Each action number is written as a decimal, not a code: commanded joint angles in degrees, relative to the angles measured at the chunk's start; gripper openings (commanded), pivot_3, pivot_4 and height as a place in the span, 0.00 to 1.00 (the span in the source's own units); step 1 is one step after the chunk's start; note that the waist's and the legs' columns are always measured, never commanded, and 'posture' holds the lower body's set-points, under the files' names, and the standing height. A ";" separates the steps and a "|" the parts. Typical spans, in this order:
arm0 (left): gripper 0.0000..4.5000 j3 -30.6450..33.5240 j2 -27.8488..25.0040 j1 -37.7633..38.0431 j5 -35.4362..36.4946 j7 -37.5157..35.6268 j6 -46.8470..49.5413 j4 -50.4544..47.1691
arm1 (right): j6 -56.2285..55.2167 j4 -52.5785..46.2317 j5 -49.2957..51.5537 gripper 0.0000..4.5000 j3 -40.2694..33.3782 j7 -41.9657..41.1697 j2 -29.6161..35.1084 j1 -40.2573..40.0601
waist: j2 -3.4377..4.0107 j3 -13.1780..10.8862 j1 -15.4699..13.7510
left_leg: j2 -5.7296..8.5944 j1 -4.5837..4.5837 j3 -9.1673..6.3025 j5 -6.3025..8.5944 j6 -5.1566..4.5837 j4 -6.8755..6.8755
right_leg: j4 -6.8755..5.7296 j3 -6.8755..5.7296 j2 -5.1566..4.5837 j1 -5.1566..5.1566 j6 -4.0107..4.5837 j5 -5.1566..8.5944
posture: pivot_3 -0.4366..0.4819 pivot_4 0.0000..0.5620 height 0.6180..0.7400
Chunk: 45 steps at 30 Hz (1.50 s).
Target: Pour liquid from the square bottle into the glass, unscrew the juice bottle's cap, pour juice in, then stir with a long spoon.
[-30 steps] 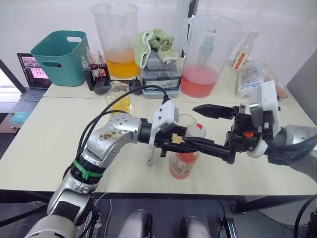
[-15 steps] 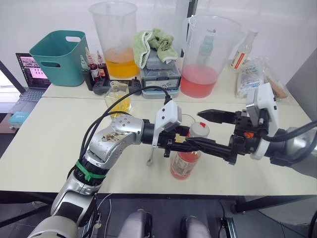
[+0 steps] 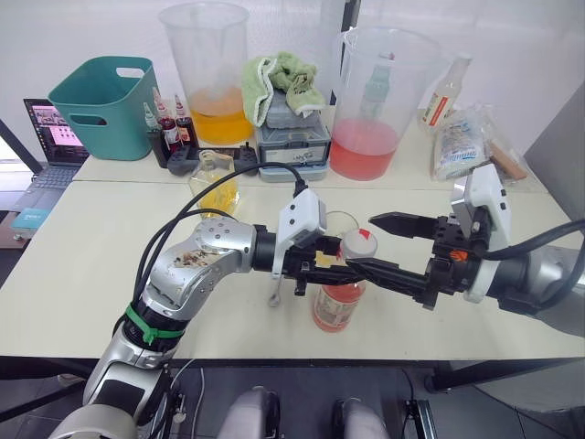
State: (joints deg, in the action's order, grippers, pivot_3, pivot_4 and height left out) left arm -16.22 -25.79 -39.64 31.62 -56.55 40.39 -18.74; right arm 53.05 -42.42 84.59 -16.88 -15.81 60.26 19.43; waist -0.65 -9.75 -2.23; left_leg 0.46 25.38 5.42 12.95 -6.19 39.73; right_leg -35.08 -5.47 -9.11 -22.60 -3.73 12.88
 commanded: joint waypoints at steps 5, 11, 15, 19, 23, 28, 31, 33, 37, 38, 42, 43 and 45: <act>0.36 -1.28 -0.59 0.88 -0.44 0.88 2.59 -0.12 | -2.60 -1.12 -1.31 0.38 -0.21 -0.99 -0.11 0.83 | 0.00 0.00 -0.01 | 0.00 0.00 0.01 0.00 0.00 0.00 | 0.01 0.00 0.00 0.01 0.00 0.00 | 0.48 0.27 0.99; 0.36 -1.41 -0.69 0.97 -0.58 1.26 2.77 -0.59 | -2.95 0.30 -4.90 0.01 2.32 -6.64 0.47 1.33 | 0.00 0.01 0.00 | -0.02 -0.03 0.00 0.01 -0.01 0.00 | 0.03 0.00 0.02 0.05 0.00 0.00 | 0.48 0.27 0.99; 0.36 -1.29 -0.97 0.94 -0.65 1.63 3.13 -0.81 | -4.67 3.26 -7.55 0.01 3.45 -13.35 -0.55 4.15 | 0.01 0.01 0.04 | -0.02 -0.09 0.00 0.03 -0.04 0.00 | 0.04 0.00 0.03 0.09 0.00 0.00 | 0.48 0.27 0.99; 0.36 -1.15 -1.51 1.32 -0.39 1.94 3.88 -1.72 | -4.48 7.23 -2.53 0.12 2.48 -15.55 -2.36 8.66 | 0.01 0.00 0.07 | -0.03 -0.09 0.00 0.03 -0.04 -0.01 | 0.04 0.01 0.03 0.08 0.01 0.00 | 0.48 0.27 0.99; 0.36 -1.02 -1.93 1.83 0.13 2.14 4.57 -2.89 | -3.84 7.49 -5.78 0.41 2.81 -16.82 -1.41 9.12 | 0.01 0.00 0.04 | -0.04 -0.09 0.00 -0.02 0.05 -0.03 | 0.06 0.00 0.03 0.08 0.01 -0.01 | 0.48 0.27 0.99; 0.36 -0.76 -2.10 2.26 0.89 2.31 5.23 -3.90 | -4.09 5.62 -9.64 0.79 2.68 -17.26 -0.87 6.75 | 0.01 0.01 0.04 | -0.06 -0.08 0.02 -0.10 0.19 -0.06 | 0.07 0.00 0.04 0.07 0.01 -0.01 | 0.48 0.27 0.99; 0.36 -0.88 -2.08 2.27 1.10 1.91 5.14 -3.66 | -3.95 2.69 -10.19 0.94 3.12 -15.63 -1.33 4.61 | 0.01 0.00 0.02 | -0.06 -0.08 0.03 -0.10 0.19 -0.07 | 0.07 0.00 0.03 0.05 0.01 0.00 | 0.48 0.27 0.99; 0.36 -1.01 -2.13 2.23 1.20 1.59 5.05 -3.44 | -3.96 1.71 -11.04 0.94 3.36 -14.97 -1.27 3.90 | 0.01 0.00 0.01 | -0.06 -0.08 0.03 -0.10 0.20 -0.09 | 0.07 0.01 0.03 0.05 0.01 0.00 | 0.48 0.27 0.99; 0.36 -1.12 -2.13 2.25 1.25 1.66 5.02 -3.45 | -3.97 1.14 -11.45 0.94 3.37 -14.38 -1.49 3.31 | 0.01 0.00 0.01 | -0.07 -0.08 0.02 -0.11 0.22 -0.08 | 0.07 0.01 0.04 0.04 0.01 0.00 | 0.48 0.27 0.99; 0.36 -1.16 -2.08 2.22 1.26 1.71 5.03 -3.43 | -3.99 1.10 -11.41 0.94 3.36 -14.15 -1.65 3.27 | 0.01 0.00 0.01 | -0.07 -0.08 0.03 -0.10 0.22 -0.08 | 0.07 0.01 0.04 0.04 0.01 0.00 | 0.48 0.27 0.99; 0.36 -1.38 -1.53 1.33 1.09 1.88 5.06 -2.43 | -4.09 1.45 -11.24 0.94 3.56 -13.23 -2.13 3.40 | 0.01 0.01 0.01 | -0.07 -0.08 0.03 -0.11 0.22 -0.08 | 0.08 0.01 0.03 0.04 0.02 0.00 | 0.48 0.27 0.99; 0.36 -1.39 -1.49 1.24 1.08 1.93 5.06 -2.35 | -4.05 1.58 -11.43 0.94 3.74 -13.12 -2.20 3.53 | 0.01 0.00 0.00 | -0.07 -0.08 0.04 -0.11 0.23 -0.08 | 0.07 0.01 0.04 0.05 0.02 0.00 | 0.48 0.27 0.99; 0.36 -1.43 -1.42 1.09 1.02 2.01 5.01 -2.20 | -3.98 1.97 -12.17 0.88 4.27 -12.79 -2.45 3.84 | 0.01 0.00 0.00 | -0.07 -0.08 0.04 -0.11 0.22 -0.08 | 0.07 0.01 0.04 0.05 0.02 0.00 | 0.48 0.27 0.99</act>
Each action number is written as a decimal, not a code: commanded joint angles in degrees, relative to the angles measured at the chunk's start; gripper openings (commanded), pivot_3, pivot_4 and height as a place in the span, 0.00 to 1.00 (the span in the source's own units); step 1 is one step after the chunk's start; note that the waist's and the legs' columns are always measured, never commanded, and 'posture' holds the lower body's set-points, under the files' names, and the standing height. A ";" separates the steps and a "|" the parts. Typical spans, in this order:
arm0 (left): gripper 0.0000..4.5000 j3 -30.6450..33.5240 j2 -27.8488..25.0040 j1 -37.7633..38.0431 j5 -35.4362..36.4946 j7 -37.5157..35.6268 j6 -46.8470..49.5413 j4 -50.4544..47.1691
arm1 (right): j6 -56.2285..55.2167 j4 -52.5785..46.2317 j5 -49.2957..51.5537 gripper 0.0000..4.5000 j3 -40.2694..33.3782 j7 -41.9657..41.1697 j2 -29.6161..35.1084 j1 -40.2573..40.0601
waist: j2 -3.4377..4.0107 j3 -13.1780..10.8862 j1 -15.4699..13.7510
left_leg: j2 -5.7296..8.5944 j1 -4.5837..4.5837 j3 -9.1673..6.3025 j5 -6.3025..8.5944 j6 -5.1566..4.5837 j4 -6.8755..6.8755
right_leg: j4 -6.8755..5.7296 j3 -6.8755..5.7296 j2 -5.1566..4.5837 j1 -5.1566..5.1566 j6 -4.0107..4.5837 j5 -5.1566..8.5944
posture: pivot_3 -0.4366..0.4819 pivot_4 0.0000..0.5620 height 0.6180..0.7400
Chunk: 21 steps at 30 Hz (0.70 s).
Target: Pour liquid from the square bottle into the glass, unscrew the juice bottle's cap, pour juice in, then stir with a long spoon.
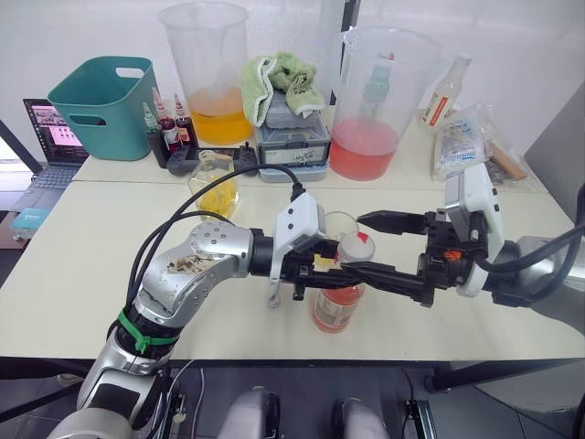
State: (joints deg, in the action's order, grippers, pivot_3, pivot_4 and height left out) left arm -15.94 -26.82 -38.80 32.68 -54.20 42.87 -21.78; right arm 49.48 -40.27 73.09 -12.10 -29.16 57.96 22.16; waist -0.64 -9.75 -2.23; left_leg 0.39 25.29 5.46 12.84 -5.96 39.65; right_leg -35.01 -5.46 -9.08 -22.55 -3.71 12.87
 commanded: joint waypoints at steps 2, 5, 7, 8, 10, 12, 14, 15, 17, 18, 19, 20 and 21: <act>0.36 -1.64 -0.41 0.26 0.03 -0.23 2.61 0.71 | -0.49 -0.03 -1.41 0.75 0.09 0.65 -0.45 1.41 | 0.00 0.00 0.00 | 0.00 0.00 0.01 0.00 0.00 0.00 | 0.00 0.00 0.00 0.00 0.00 0.00 | 0.48 0.27 0.99; 0.36 -1.50 -0.46 0.42 0.27 -0.04 2.85 0.38 | -0.65 -0.20 -2.18 0.61 0.61 0.58 -0.93 1.67 | 0.00 0.00 0.01 | 0.00 0.00 0.01 0.00 0.00 0.00 | 0.00 0.00 0.00 -0.01 0.00 0.00 | 0.48 0.27 0.99; 0.36 -1.42 -0.56 0.53 0.39 0.03 2.94 0.17 | -0.58 -0.15 -2.45 0.61 0.82 0.56 -1.19 1.86 | 0.00 0.00 0.01 | 0.00 0.00 0.01 0.01 -0.01 0.00 | 0.00 0.00 0.00 -0.01 0.00 0.00 | 0.48 0.27 0.99; 0.36 -1.39 -0.61 0.57 0.42 0.03 2.96 0.10 | -0.53 -0.09 -2.56 0.61 0.89 0.52 -1.29 1.94 | 0.00 0.00 0.00 | 0.00 0.00 0.01 0.00 -0.01 0.00 | 0.00 0.00 0.00 -0.01 0.00 0.00 | 0.48 0.27 0.99; 0.36 -1.28 -0.74 0.82 0.52 0.11 3.08 -0.33 | -0.32 -0.10 -2.67 0.61 0.99 0.37 -1.34 1.98 | 0.00 0.00 0.01 | 0.00 0.00 0.01 0.00 0.00 0.00 | 0.00 0.00 0.00 -0.01 0.00 0.00 | 0.48 0.27 0.99; 0.36 -1.21 -0.85 1.07 0.62 0.17 3.19 -0.73 | -0.25 -0.20 -2.66 0.61 1.00 0.27 -1.35 1.91 | 0.00 0.00 0.01 | 0.00 0.00 0.01 0.00 0.00 0.00 | 0.00 0.00 0.00 0.00 0.00 0.00 | 0.48 0.27 0.99; 0.36 -1.21 -0.85 1.04 0.53 0.05 3.06 -0.49 | -0.23 0.01 -2.79 0.61 1.23 0.20 -1.46 2.12 | 0.00 0.00 0.01 | 0.00 0.00 0.01 0.00 0.00 0.00 | 0.00 0.00 0.00 0.00 0.00 0.00 | 0.48 0.27 0.99; 0.36 -1.22 -0.84 1.06 0.47 -0.01 2.97 -0.36 | -0.21 0.09 -2.74 0.61 1.30 0.18 -1.52 2.17 | 0.00 0.00 0.01 | 0.00 0.00 0.01 0.00 0.00 0.00 | 0.00 0.00 0.00 -0.01 0.00 0.00 | 0.48 0.27 0.99; 0.36 -1.24 -0.86 1.14 0.35 -0.08 2.76 -0.22 | -0.23 0.17 -2.59 0.61 1.31 0.13 -1.62 2.23 | 0.00 0.00 0.01 | 0.00 0.00 0.01 0.00 0.00 0.00 | 0.00 0.00 0.00 -0.01 0.00 0.00 | 0.48 0.27 0.99; 0.36 -1.23 -0.89 1.15 0.26 -0.14 2.64 -0.06 | -0.29 0.34 -2.52 0.55 1.36 0.02 -1.73 2.41 | 0.00 0.00 0.01 | 0.00 0.00 0.01 0.00 0.00 0.00 | 0.00 0.00 0.00 -0.01 0.00 0.00 | 0.48 0.27 0.99; 0.36 -1.22 -0.92 1.15 0.20 -0.19 2.57 0.05 | -0.32 0.47 -2.49 0.49 1.41 -0.06 -1.81 2.56 | 0.00 0.00 0.01 | 0.00 0.00 0.01 0.00 0.00 0.00 | 0.00 0.00 0.00 -0.01 0.00 0.00 | 0.48 0.27 0.99; 0.36 -1.14 -1.03 1.34 0.24 -0.13 2.64 -0.17 | -0.50 0.60 -2.51 0.42 1.44 -0.84 -1.82 2.70 | 0.00 0.00 0.02 | 0.00 0.00 0.01 0.00 0.00 0.00 | 0.00 0.00 0.00 -0.01 0.00 0.00 | 0.48 0.27 0.99; 0.36 -1.05 -1.16 1.52 0.29 -0.15 2.69 -0.29 | -0.88 0.85 -2.73 0.37 1.77 -2.77 -1.83 3.06 | 0.00 0.00 0.02 | 0.00 0.00 0.00 0.00 -0.01 0.00 | 0.00 0.00 0.00 0.00 0.00 0.00 | 0.48 0.27 0.99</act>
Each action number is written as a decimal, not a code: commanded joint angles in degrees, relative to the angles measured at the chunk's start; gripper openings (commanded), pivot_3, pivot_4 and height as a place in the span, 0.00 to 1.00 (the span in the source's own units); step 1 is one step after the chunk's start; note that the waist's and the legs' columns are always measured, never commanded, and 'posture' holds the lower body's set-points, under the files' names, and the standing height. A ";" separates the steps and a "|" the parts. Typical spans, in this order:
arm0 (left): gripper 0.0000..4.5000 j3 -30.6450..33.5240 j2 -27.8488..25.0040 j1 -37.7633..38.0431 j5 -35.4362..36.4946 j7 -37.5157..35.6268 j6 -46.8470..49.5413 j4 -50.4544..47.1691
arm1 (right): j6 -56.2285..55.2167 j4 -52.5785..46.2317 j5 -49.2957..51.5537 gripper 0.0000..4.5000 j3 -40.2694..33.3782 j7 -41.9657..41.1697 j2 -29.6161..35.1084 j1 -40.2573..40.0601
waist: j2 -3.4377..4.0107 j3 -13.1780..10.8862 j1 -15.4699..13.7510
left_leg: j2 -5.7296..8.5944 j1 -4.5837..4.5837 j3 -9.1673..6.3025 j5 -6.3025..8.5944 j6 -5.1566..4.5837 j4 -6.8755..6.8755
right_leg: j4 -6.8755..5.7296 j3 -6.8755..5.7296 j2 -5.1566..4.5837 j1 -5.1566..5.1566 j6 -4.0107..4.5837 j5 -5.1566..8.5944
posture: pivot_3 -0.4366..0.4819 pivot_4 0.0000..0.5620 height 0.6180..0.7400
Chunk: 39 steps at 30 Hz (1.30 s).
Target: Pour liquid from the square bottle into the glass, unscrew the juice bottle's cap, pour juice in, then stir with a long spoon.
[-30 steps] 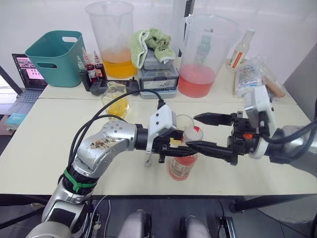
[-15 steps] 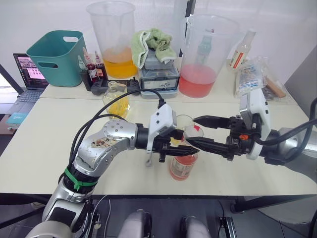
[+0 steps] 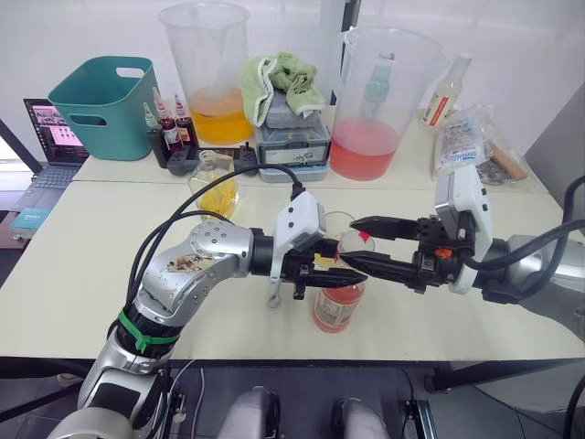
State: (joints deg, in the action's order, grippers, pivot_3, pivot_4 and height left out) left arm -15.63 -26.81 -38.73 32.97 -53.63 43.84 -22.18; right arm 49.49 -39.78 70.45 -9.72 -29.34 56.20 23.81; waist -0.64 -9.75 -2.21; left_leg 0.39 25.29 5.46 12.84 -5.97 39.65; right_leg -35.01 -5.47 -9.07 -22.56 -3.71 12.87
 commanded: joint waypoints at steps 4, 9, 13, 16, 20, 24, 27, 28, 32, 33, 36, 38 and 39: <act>0.36 -1.17 -1.83 1.86 -0.14 -0.84 1.71 -0.58 | -3.01 3.16 -4.49 0.37 2.57 -13.21 0.42 4.12 | 0.00 0.00 0.08 | 0.00 0.00 0.01 0.00 -0.01 0.00 | 0.00 0.00 0.01 -0.01 0.00 0.00 | 0.48 0.27 0.99; 0.36 -0.51 -3.55 2.94 0.26 -1.01 2.29 -2.46 | -9.29 9.58 -13.82 0.37 9.91 -32.71 -0.06 9.86 | 0.01 0.00 0.33 | -0.05 0.00 0.03 0.00 0.00 -0.01 | 0.00 0.03 0.13 -0.06 0.01 0.00 | 0.48 0.27 0.99; 0.36 -0.04 -4.96 3.80 0.89 -1.15 2.82 -3.95 | -15.82 17.68 -22.06 0.37 16.71 -45.69 -3.37 16.12 | 0.01 0.00 1.07 | -0.14 0.00 0.05 -0.02 0.05 -0.01 | 0.02 0.06 0.25 -0.06 0.02 0.01 | 0.48 0.27 0.99; 0.36 0.13 -5.67 3.51 1.01 -1.28 2.94 -3.75 | -18.83 23.35 -26.24 0.37 19.78 -53.25 -5.52 20.30 | 0.01 0.00 1.47 | -0.19 0.00 0.02 -0.05 0.12 -0.02 | -0.01 0.06 0.30 -0.06 0.04 0.00 | 0.48 0.27 0.99; 0.36 0.09 -5.95 2.81 1.17 -1.30 3.14 -3.13 | -20.53 29.54 -29.36 0.37 21.68 -60.35 -7.25 25.34 | 0.01 0.00 1.54 | -0.20 -0.01 0.03 -0.07 0.17 -0.02 | -0.03 0.05 0.32 -0.07 0.05 -0.01 | 0.48 0.27 0.99; 0.36 0.17 -6.10 2.73 1.61 -1.11 3.49 -3.28 | -17.72 31.83 -28.05 0.61 21.28 -63.11 -7.49 29.04 | 0.02 0.00 1.53 | -0.21 -0.01 0.02 -0.08 0.23 -0.02 | -0.07 0.06 0.32 -0.14 0.08 -0.02 | 0.48 0.27 0.99; 0.36 0.18 -6.09 2.76 1.93 -1.00 3.69 -3.48 | -15.70 30.53 -26.47 0.81 19.61 -63.13 -6.99 29.22 | 0.01 0.00 1.53 | -0.22 -0.01 0.01 -0.06 0.29 -0.03 | -0.09 0.05 0.32 -0.15 0.09 -0.03 | 0.48 0.27 0.99; 0.36 0.18 -6.08 2.76 2.01 -0.96 3.72 -3.51 | -15.22 30.16 -26.27 0.89 19.23 -63.12 -6.90 29.15 | 0.02 0.00 1.53 | -0.22 -0.01 0.02 -0.05 0.30 -0.03 | -0.09 0.05 0.31 -0.15 0.10 -0.04 | 0.48 0.27 0.99; 0.36 -0.11 -5.76 2.72 2.32 -1.21 3.60 -3.62 | -13.75 26.93 -25.46 0.99 14.27 -57.77 -5.55 26.63 | 0.02 0.00 1.51 | -0.24 -0.01 0.00 -0.04 0.36 -0.05 | -0.09 0.05 0.31 -0.16 0.11 -0.04 | 0.48 0.27 0.99; 0.36 -0.25 -5.60 2.68 2.42 -1.20 3.60 -3.76 | -12.83 25.36 -25.15 0.99 12.33 -55.75 -4.60 25.03 | 0.01 0.00 1.50 | -0.24 -0.01 0.00 0.04 0.49 -0.04 | -0.09 0.05 0.31 -0.16 0.12 -0.05 | 0.48 0.27 0.99; 0.36 -0.76 -4.93 2.66 2.70 -1.28 3.32 -3.86 | -8.75 17.89 -22.16 0.99 4.29 -48.41 -1.39 18.39 | 0.01 0.00 1.10 | -0.23 -0.01 -0.03 0.08 0.56 -0.05 | -0.08 0.03 0.30 -0.14 0.12 -0.05 | 0.48 0.27 0.99; 0.36 -0.97 -4.61 2.80 2.95 -1.26 3.27 -3.91 | -4.96 13.70 -18.61 0.99 0.62 -40.77 -1.99 16.39 | 0.02 0.00 1.17 | -0.24 0.00 0.00 0.09 0.58 -0.06 | -0.08 0.06 0.25 -0.15 0.13 -0.05 | 0.48 0.27 0.99; 0.36 -1.03 -4.45 2.82 3.03 -1.21 3.27 -3.89 | -3.12 11.80 -16.92 0.99 -0.53 -37.18 -2.41 15.40 | 0.02 0.01 1.37 | -0.24 0.00 0.01 0.09 0.58 -0.06 | -0.09 0.07 0.24 -0.16 0.13 -0.06 | 0.48 0.27 0.99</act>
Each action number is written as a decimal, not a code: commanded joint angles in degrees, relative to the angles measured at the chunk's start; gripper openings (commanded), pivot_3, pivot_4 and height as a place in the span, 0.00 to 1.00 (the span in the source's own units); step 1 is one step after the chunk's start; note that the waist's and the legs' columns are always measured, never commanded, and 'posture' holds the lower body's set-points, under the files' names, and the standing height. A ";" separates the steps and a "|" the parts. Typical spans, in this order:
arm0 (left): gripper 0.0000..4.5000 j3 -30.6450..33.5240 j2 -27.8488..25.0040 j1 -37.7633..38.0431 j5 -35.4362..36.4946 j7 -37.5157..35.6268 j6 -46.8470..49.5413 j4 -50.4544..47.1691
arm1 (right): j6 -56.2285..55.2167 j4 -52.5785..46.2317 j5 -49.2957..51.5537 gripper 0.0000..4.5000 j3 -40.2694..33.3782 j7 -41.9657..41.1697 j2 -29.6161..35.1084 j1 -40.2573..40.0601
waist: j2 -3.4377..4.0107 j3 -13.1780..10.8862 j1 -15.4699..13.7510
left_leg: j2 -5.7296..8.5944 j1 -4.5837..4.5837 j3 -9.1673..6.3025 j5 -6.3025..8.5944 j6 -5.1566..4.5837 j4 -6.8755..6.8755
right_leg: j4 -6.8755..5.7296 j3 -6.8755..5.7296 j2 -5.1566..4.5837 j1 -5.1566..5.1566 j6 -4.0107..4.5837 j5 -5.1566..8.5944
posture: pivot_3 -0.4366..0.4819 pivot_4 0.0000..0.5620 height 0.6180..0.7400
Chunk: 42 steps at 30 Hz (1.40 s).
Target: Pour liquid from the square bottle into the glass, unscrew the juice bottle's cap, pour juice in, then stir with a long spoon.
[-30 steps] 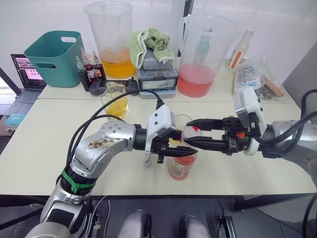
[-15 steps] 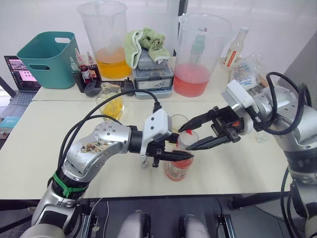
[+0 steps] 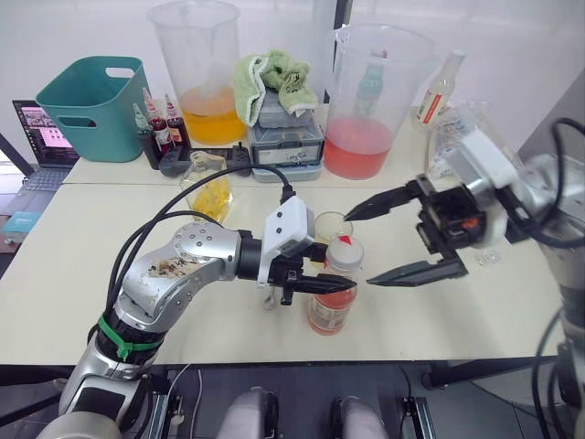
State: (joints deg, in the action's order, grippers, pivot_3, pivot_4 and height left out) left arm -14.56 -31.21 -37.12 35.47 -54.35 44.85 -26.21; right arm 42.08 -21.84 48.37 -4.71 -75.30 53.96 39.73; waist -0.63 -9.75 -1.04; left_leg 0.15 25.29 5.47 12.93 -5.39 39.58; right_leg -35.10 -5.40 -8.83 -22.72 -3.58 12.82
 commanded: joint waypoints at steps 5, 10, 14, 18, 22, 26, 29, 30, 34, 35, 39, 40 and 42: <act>0.36 -2.78 0.53 1.09 0.27 -1.33 1.41 0.91 | 12.38 -15.41 12.77 0.99 -9.70 25.82 -1.11 -7.43 | 0.00 0.01 0.09 | -0.04 -0.05 -0.01 -0.01 0.26 -0.21 | 0.03 -0.05 -0.01 -0.03 0.10 -0.06 | 0.48 0.27 0.99; 0.36 -3.49 1.12 1.13 0.15 -1.63 1.01 0.90 | 15.04 -18.74 18.86 0.99 -12.33 38.94 -1.86 -10.25 | 0.00 0.01 -0.12 | -0.01 -0.04 0.05 -0.11 0.06 -0.21 | 0.07 -0.03 -0.01 -0.03 0.10 -0.06 | 0.48 0.27 0.99; 0.36 -3.88 1.49 1.17 -0.33 -1.75 0.50 1.11 | 15.67 -20.21 21.48 0.99 -11.00 46.94 -2.69 -11.45 | 0.00 0.01 -0.21 | -0.02 -0.04 0.04 -0.19 -0.11 -0.21 | 0.07 -0.03 0.04 -0.02 0.10 -0.06 | 0.48 0.27 0.99; 0.36 -4.01 1.57 1.33 -0.69 -1.76 0.18 1.24 | 15.47 -20.82 23.90 0.99 -10.28 49.66 -2.28 -12.00 | 0.00 0.01 -0.41 | -0.01 -0.04 0.07 -0.19 -0.14 -0.21 | 0.08 -0.02 0.05 -0.01 0.09 -0.05 | 0.48 0.27 0.99; 0.36 -3.89 1.56 1.50 -0.99 -1.93 -0.03 1.65 | 15.33 -20.78 25.36 0.99 -8.99 51.30 -2.27 -11.95 | 0.00 0.01 -0.42 | -0.01 -0.04 0.08 -0.19 -0.17 -0.21 | 0.08 -0.02 0.08 -0.01 0.09 -0.05 | 0.48 0.27 0.99; 0.36 -3.59 1.29 1.91 -1.19 -2.10 -0.32 1.74 | 15.20 -20.69 26.21 0.99 -8.50 51.45 -1.42 -12.33 | 0.00 0.02 -0.46 | -0.01 -0.04 0.08 -0.17 -0.20 -0.21 | 0.08 -0.02 0.08 0.00 0.09 -0.05 | 0.48 0.27 0.99; 0.36 -3.02 0.63 2.97 -1.10 -1.96 -0.62 0.93 | 14.82 -20.62 26.29 0.99 -8.25 51.65 -1.05 -12.36 | 0.01 0.02 -0.43 | -0.01 -0.05 0.09 -0.16 -0.21 -0.21 | 0.08 -0.01 0.08 0.00 0.09 -0.05 | 0.48 0.27 0.99; 0.36 -2.83 0.39 3.35 -1.00 -2.01 -0.74 0.67 | 14.71 -20.65 26.37 0.99 -8.21 51.71 -0.99 -12.40 | 0.01 0.02 -0.42 | -0.02 -0.05 0.09 -0.16 -0.21 -0.21 | 0.08 -0.02 0.09 0.00 0.09 -0.05 | 0.48 0.27 0.99; 0.36 -1.61 -1.23 5.74 -0.38 -2.43 -1.16 -1.62 | 14.37 -20.65 26.67 0.87 -8.20 52.04 -1.01 -12.45 | 0.01 0.02 -0.33 | -0.03 -0.05 0.08 -0.16 -0.21 -0.21 | 0.08 -0.01 0.12 0.00 0.09 -0.05 | 0.48 0.27 0.99; 0.36 -1.43 -1.50 6.09 -0.31 -2.50 -1.26 -1.96 | 14.35 -20.70 26.79 0.83 -8.17 52.08 -0.92 -12.48 | 0.01 0.02 -0.26 | -0.04 -0.05 0.07 -0.16 -0.21 -0.21 | 0.08 -0.01 0.12 -0.01 0.10 -0.05 | 0.48 0.27 0.99; 0.36 -0.68 -2.67 7.74 0.17 -2.76 -1.64 -3.41 | 14.29 -20.90 26.80 0.52 -7.95 51.75 -0.47 -12.71 | 0.01 0.03 -0.05 | -0.08 -0.05 0.07 -0.17 -0.19 -0.21 | 0.08 0.00 0.18 -0.01 0.11 -0.05 | 0.48 0.27 0.99; 0.36 -0.50 -2.93 8.11 0.26 -2.81 -1.72 -3.75 | 14.24 -20.89 26.73 0.46 -7.84 51.58 -0.43 -12.73 | 0.00 0.03 0.01 | -0.08 -0.05 0.07 -0.17 -0.19 -0.21 | 0.08 0.00 0.18 -0.01 0.11 -0.04 | 0.48 0.27 0.99; 0.36 0.29 -3.99 9.91 0.75 -2.91 -1.93 -5.44 | 13.91 -20.71 26.08 0.37 -7.44 50.77 -0.37 -12.68 | 0.00 0.03 0.10 | -0.08 -0.05 0.06 -0.16 -0.20 -0.21 | 0.08 0.00 0.18 -0.01 0.11 -0.04 | 0.48 0.27 0.99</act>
State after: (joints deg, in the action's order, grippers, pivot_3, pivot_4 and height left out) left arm -12.09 -32.81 -30.35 34.94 -54.77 41.04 -30.25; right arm 57.14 -43.48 75.85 -10.79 -24.97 52.48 27.02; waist -0.62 -9.71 -0.94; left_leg 0.07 25.24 5.53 12.77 -5.58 39.37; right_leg -35.02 -5.40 -8.65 -22.74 -3.46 12.78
